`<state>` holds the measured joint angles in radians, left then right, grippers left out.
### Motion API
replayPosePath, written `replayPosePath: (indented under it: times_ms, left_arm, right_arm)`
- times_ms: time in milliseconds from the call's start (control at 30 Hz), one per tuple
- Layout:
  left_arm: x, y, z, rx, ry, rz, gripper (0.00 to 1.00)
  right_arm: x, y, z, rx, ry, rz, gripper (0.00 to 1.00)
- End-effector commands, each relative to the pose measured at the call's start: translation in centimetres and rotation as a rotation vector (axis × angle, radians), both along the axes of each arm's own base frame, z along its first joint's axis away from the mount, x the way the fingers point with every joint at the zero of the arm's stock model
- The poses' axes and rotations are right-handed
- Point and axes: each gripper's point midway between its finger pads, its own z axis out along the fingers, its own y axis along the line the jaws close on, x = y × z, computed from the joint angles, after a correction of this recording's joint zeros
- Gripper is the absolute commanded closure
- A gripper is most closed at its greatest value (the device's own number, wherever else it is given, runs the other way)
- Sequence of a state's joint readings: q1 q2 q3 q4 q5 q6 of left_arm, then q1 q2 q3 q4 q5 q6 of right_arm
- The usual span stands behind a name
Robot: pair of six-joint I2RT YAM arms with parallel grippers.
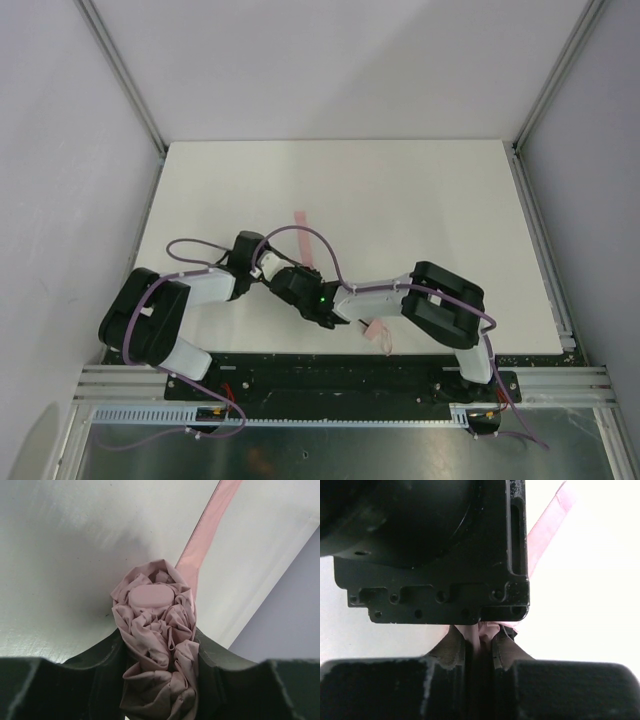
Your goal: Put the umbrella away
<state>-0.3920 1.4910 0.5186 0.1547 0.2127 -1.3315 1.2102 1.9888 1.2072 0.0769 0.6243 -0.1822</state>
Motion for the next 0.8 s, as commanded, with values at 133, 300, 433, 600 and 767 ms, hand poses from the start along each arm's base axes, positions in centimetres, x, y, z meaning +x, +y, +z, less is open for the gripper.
replayPosePath:
  times_ms: [133,300,433,600,767]
  left_arm:
    - [-1.2,-0.6,1.9,-0.014,-0.047,-0.106,0.81]
    - [-1.0,-0.3,2.3,0.003,-0.085,-0.116,0.45]
    - [-1.2,-0.4,1.9,0.009,-0.080,-0.135,0.35]
    - [-1.5,-0.8,1.2,0.027,-0.074,-0.160,0.33]
    - [-1.8,-1.5,0.0,0.047,-0.048,-0.191,0.33]
  right_arm:
    - [1.1,-2.2,-1.2,0.058,0.144,0.060,1.00]
    - [0.8,-2.0,0.3,0.203,0.276,0.124,1.00]
    - [0.2,-1.6,1.3,0.322,0.403,0.197,1.00]
    - [-0.1,-1.3,1.9,0.400,0.491,0.247,1.00]
    - [-0.6,-1.0,2.7,0.448,0.532,0.295,1.00]
